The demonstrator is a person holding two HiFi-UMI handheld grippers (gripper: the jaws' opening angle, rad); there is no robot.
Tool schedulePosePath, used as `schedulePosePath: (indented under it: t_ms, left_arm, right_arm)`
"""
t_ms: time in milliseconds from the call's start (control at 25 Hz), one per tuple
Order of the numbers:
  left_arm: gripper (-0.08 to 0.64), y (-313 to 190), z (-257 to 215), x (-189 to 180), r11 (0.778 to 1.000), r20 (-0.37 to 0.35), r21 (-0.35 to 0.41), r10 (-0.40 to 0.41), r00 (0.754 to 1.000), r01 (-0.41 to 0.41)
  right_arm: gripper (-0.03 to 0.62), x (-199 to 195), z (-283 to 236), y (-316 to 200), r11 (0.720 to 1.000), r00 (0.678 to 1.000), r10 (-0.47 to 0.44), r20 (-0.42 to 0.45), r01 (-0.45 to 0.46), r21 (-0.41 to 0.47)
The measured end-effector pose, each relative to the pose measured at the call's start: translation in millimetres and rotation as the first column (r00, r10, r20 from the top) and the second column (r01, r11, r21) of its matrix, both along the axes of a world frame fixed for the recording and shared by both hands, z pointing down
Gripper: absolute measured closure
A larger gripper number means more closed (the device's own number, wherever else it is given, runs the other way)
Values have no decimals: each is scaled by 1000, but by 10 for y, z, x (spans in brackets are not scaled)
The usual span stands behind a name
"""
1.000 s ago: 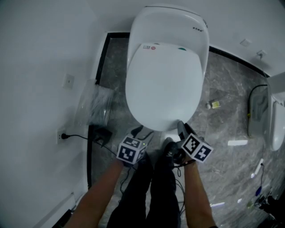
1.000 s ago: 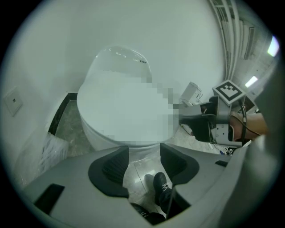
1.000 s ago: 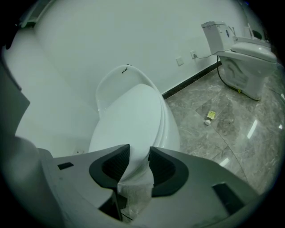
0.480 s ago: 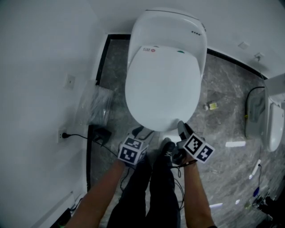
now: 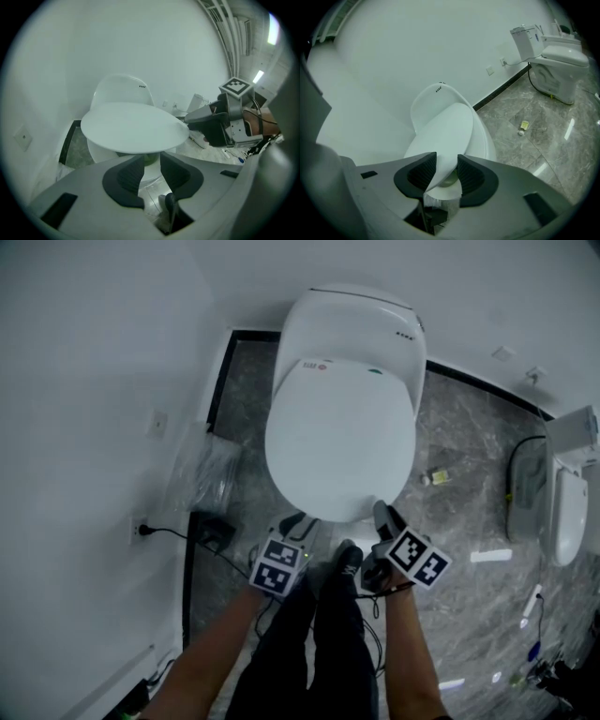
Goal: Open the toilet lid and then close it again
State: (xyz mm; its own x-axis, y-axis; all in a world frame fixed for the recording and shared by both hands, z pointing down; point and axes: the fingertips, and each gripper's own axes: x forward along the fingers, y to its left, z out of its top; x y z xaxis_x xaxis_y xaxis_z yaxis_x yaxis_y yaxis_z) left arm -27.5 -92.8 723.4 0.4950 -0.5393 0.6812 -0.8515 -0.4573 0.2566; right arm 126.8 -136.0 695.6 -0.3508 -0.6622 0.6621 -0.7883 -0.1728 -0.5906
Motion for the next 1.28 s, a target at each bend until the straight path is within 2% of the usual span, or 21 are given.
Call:
schedulePosePath:
  t_ms: [440,720,920,1080,1280]
  left_arm:
    - [492,-365,-709,-46,992,-1,113,-64,998,64]
    - [514,-580,-1021,-47,985,11,136,-108,994,105]
    - [526,-820,-1288,-63,976,14,170,-137,990,133]
    - [538,-1000,-1476,-69,968,16,194,-166,986,160]
    - [551,-1218,-1642,-47,958,9,202,-212,977,206]
  right_arm:
    - [443,-13,-583,-227,995,998,-59,-22,60,82]
    - [454,64,-932,-375,986,993,-106,-50,112,125]
    - [570,118,-1128,-468,978,988,-135,-79,145,148]
    - [581,102,-1297,-577,963,980,-183,-79,195,185]
    - [581,71,-1389,-742,946,964,-248,-99,263,187]
